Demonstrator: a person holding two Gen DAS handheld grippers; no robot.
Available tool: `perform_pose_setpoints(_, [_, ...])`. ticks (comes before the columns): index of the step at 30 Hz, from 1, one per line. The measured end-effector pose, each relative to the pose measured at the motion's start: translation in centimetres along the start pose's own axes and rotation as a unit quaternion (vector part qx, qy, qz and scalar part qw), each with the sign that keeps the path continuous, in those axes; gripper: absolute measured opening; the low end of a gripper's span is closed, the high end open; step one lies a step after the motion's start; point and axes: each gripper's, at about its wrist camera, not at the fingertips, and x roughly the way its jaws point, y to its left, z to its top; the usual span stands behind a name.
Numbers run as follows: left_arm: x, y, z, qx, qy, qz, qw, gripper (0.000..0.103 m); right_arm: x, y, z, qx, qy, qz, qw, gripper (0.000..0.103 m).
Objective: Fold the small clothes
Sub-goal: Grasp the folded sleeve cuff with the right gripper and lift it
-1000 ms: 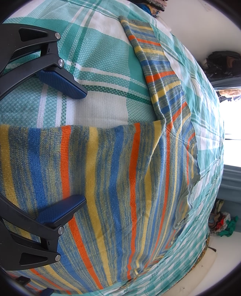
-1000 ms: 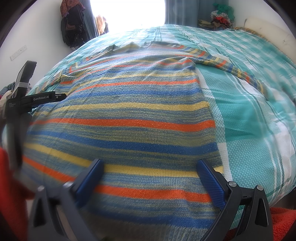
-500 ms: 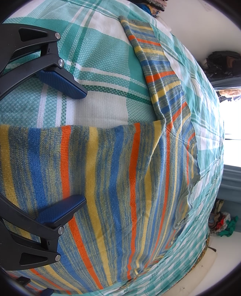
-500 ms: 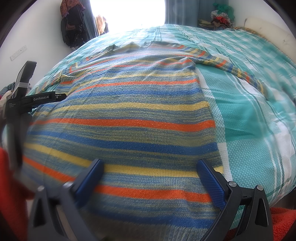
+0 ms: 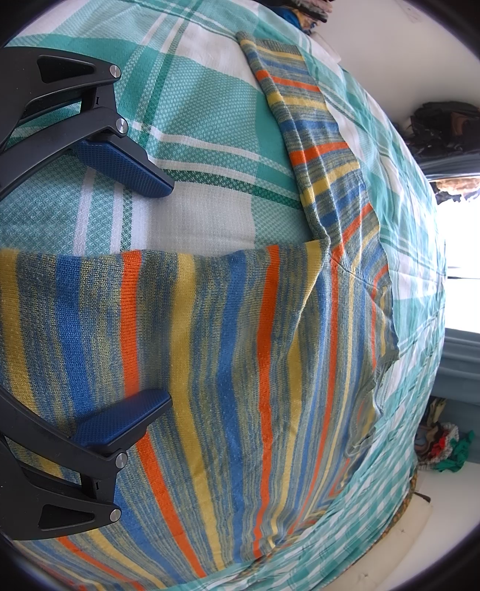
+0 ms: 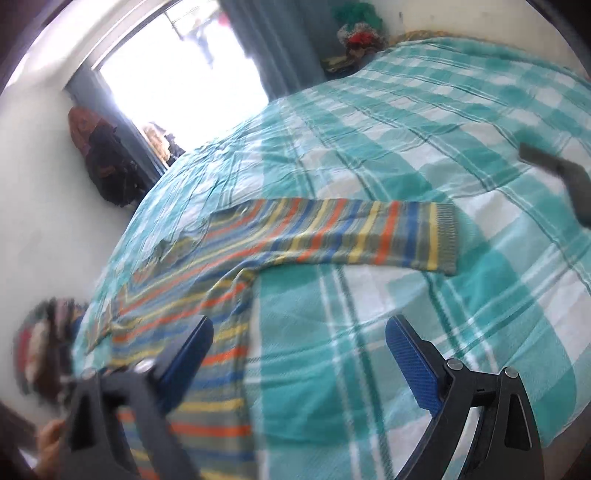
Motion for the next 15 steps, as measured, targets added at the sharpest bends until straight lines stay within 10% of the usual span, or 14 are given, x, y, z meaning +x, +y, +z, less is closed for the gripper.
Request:
perform_pose_setpoints(6, [0.0,0.0,0.0,0.001,-0.002,0.001,1.0000,0.102,4.8,-14.6,6.4,0.240,0.018,0.015,0.970,0.081])
perform_pose_setpoints(15, [0.4,-0.1,0.4,0.001,0.000,0.002,1.0000,0.103,11.6,-14.5,7.7,0.214,0.075,0.027,0.974,0.073])
